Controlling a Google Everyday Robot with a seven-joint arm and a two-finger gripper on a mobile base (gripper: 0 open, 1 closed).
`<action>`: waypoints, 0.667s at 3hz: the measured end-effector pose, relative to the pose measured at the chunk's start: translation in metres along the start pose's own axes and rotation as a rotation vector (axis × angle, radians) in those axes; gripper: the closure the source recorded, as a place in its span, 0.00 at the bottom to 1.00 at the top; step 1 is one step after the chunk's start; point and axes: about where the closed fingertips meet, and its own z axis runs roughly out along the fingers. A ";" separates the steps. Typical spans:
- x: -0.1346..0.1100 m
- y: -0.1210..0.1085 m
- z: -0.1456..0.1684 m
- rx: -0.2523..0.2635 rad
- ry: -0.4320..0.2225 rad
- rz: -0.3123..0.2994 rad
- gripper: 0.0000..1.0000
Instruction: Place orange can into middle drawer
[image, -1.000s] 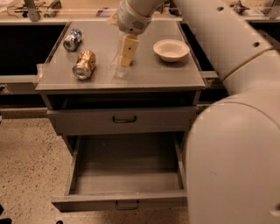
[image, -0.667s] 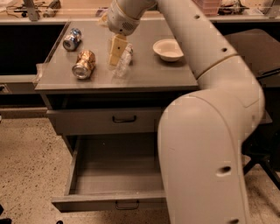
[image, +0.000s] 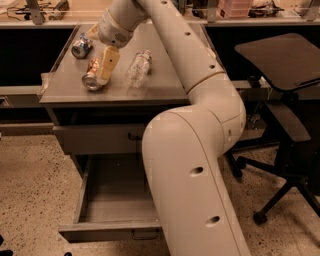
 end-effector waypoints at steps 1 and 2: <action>0.005 -0.005 0.019 -0.016 -0.013 0.082 0.00; 0.017 -0.010 0.028 -0.010 -0.011 0.180 0.00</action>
Offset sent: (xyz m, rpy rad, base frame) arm 0.0390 -0.0030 -0.0292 -0.0001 0.2202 -0.2198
